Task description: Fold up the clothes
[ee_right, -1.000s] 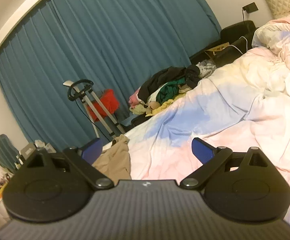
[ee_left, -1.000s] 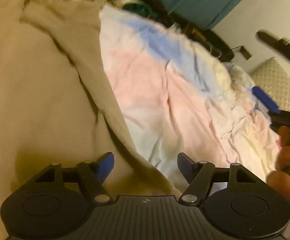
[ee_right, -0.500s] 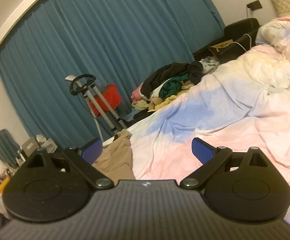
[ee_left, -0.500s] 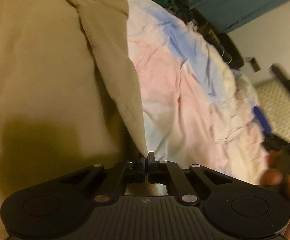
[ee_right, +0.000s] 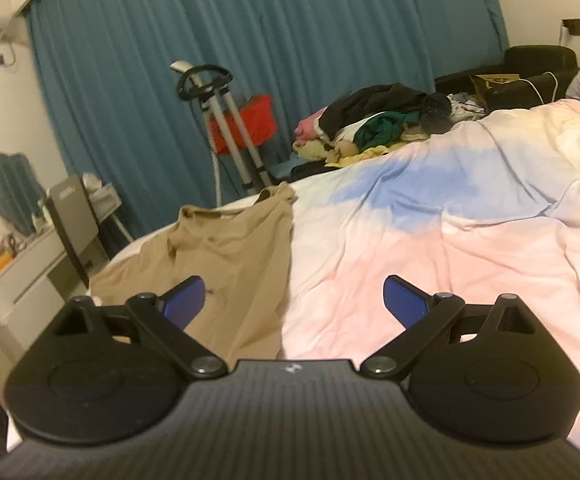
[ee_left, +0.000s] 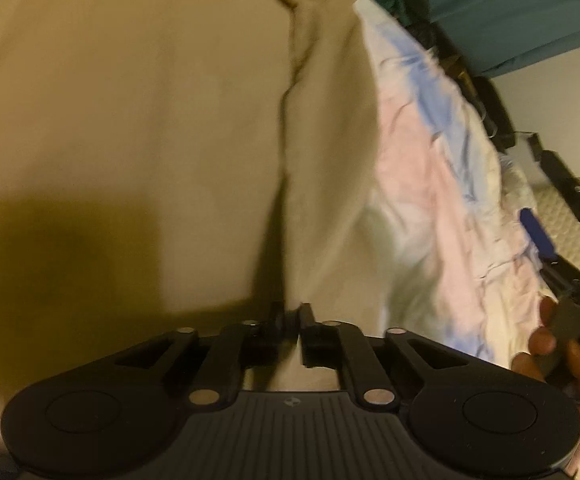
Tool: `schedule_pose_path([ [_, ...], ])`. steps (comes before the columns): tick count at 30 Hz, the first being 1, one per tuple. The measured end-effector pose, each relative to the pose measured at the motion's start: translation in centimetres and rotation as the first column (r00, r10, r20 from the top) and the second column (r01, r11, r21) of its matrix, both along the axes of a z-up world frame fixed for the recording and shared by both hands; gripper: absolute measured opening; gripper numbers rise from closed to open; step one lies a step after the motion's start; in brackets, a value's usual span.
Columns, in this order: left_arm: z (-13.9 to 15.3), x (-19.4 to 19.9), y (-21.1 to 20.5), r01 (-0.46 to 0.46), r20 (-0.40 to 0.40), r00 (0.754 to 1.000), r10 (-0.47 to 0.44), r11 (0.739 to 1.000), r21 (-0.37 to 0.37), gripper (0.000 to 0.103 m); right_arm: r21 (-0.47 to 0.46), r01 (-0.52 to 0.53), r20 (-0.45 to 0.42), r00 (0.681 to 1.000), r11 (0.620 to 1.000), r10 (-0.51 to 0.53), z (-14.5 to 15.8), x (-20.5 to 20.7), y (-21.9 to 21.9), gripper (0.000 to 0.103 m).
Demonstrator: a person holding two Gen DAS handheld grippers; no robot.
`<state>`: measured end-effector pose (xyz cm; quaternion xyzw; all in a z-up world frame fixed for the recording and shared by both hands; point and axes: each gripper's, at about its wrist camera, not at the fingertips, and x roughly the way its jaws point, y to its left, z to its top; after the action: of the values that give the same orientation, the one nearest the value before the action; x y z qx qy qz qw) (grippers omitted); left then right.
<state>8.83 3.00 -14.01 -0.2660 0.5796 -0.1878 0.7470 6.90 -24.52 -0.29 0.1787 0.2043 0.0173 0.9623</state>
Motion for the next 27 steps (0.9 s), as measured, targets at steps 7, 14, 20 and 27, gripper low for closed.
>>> schedule_pose_path([
  [7, 1.1, 7.3, 1.3, -0.143, 0.085, 0.986, 0.144, 0.990, -0.017, 0.061, -0.004, 0.004, -0.015, 1.000, 1.000, -0.004, -0.5, 1.0, 0.9, 0.097],
  [14, 0.8, 19.6, 0.9, -0.338, 0.257, 0.911, 0.324, 0.941, 0.011, 0.061, 0.018, 0.018, -0.045, 0.999, 1.000, -0.017, -2.3, 3.5, 1.0, 0.097],
  [20, 0.2, 27.2, -0.2, -0.434, 0.378, 0.844, 0.381, 0.899, 0.062, 0.057, 0.058, 0.013, -0.053, 0.999, 0.998, -0.010, -3.3, 5.6, 0.3, 0.097],
  [27, 1.7, 31.6, -2.3, -0.494, 0.589, 0.763, 0.266, 0.828, 0.266, 0.002, 0.057, 0.002, -0.069, 0.998, 0.998, 0.002, -5.4, 8.7, -0.2, 0.097],
])
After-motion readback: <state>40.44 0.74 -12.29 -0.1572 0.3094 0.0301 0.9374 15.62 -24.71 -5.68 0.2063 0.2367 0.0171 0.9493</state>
